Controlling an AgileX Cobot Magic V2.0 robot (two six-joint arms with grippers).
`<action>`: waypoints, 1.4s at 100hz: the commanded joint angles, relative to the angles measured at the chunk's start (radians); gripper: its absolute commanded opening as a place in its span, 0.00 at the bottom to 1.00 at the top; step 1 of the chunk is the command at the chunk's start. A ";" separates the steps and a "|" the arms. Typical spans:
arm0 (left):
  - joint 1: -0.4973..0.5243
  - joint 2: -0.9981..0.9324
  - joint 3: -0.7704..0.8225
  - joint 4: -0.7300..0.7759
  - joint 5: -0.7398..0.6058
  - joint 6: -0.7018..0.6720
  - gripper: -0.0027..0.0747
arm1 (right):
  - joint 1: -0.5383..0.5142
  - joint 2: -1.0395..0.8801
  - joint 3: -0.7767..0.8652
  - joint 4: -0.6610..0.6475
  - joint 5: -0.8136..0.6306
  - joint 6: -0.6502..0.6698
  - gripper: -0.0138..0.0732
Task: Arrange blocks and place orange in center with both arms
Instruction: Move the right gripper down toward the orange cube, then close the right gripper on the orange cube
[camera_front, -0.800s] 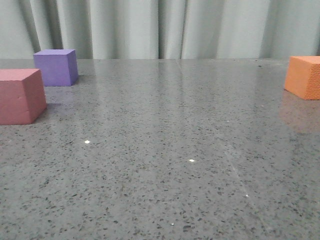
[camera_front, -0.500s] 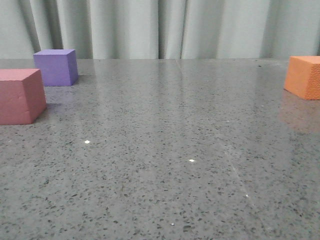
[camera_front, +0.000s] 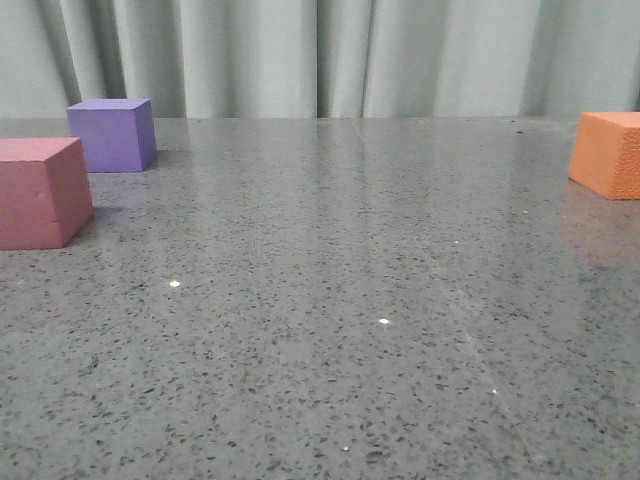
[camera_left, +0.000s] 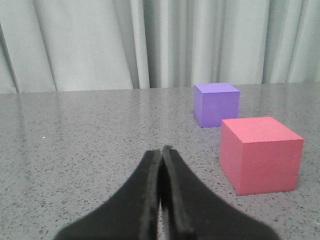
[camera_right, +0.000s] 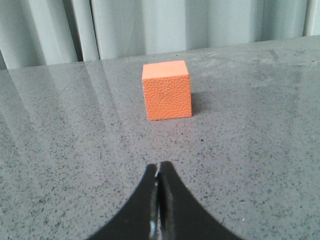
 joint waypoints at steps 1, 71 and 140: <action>0.004 -0.034 0.055 -0.008 -0.083 -0.002 0.02 | -0.008 -0.021 -0.014 -0.007 -0.141 -0.009 0.08; 0.004 -0.034 0.055 -0.008 -0.083 -0.002 0.02 | -0.007 0.624 -0.840 0.002 0.612 -0.007 0.08; 0.004 -0.034 0.055 -0.008 -0.083 -0.002 0.02 | -0.007 1.000 -0.964 -0.007 0.439 -0.019 0.89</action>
